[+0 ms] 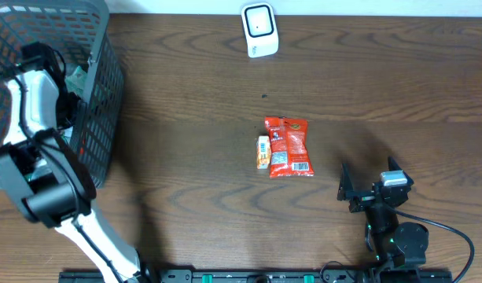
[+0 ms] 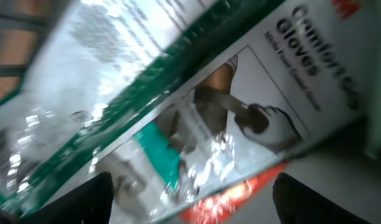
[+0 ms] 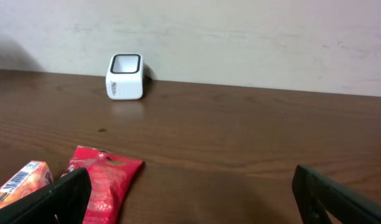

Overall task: Scan the item barcode
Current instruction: 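Move the left gripper back into the grey basket, then grasp the green 3M Comfort Grip gloves pack with the left gripper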

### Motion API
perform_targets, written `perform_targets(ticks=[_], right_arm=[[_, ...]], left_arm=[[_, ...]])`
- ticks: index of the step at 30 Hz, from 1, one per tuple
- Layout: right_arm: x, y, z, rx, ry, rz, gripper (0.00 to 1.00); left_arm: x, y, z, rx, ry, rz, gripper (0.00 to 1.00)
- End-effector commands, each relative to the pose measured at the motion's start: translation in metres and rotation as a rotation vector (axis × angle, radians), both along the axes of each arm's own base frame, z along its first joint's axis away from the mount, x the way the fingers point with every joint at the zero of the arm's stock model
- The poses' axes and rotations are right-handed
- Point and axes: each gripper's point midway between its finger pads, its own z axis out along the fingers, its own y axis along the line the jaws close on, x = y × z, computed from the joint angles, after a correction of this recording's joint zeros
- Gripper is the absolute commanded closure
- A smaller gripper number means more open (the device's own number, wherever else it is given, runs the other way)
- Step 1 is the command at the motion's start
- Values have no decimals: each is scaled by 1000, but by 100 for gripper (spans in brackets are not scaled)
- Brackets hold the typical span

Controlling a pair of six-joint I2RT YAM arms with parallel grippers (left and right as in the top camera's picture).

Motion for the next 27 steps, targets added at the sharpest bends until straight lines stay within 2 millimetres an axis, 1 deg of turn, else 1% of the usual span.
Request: perform_targets(ticks=[1,3,5,8,10,12,15,19,23,27], right_arm=[[0,-2,0,-4,-1,-6,1],[0,-2,0,-4,-1,-6,1],[0,-2,0,-4,-1,-6,1],[0,-2,0,-4,-1,-6,1],[0,-2,0,-4,-1,-6,1],[0,-2,0,-4,-1,-6,1],[0,-2,0,-4,-1,-6,1],[0,-2,0,-4,-1,-6,1],[0,-2,0,-4,-1,-6,1],[0,-2,0,-4,-1,-6,1]], left_arm=[[-1,-6,-24,-59,45,-61,17],[4,-15,-35,-125,39,-108,17],[5,-18,-41,-146,42,-123,17],[5,-17,-44,-147,44,-121,18],[5,-16,-44,-146,42,-119,21],[5,-16,-44,-145,43,-117,22],[4,-14,-44,-146,41,-114,22],[3,-15,-45,-149,47,-114,19],[-2,-13,-53,-155,58,-105,18],[-10,-9,-66,-165,75,-86,18]])
